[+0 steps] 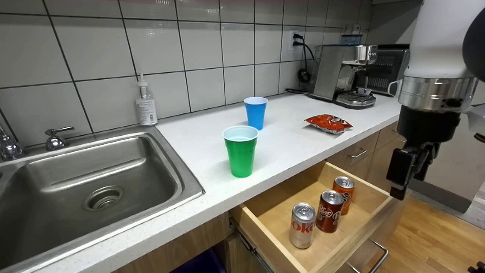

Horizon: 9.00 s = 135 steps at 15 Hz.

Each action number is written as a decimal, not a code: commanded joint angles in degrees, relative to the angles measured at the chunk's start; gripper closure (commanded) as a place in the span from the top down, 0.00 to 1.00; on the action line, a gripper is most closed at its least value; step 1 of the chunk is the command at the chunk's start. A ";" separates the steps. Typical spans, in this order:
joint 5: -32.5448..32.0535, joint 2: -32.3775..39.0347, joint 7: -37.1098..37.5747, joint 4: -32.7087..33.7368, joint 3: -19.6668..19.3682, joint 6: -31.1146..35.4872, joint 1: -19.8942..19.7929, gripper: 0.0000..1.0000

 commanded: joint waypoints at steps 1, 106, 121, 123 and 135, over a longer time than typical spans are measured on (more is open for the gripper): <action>1.69 -1.92 -4.18 -2.56 0.66 -0.27 0.29 1.00; 2.77 38.60 -7.06 26.24 3.14 17.59 -1.92 1.00; 2.73 40.81 -6.55 30.10 2.53 16.95 -2.02 1.00; 2.79 40.39 -6.56 29.38 2.53 17.27 -2.04 1.00; 4.46 30.23 -6.15 17.39 2.95 19.30 -2.86 1.00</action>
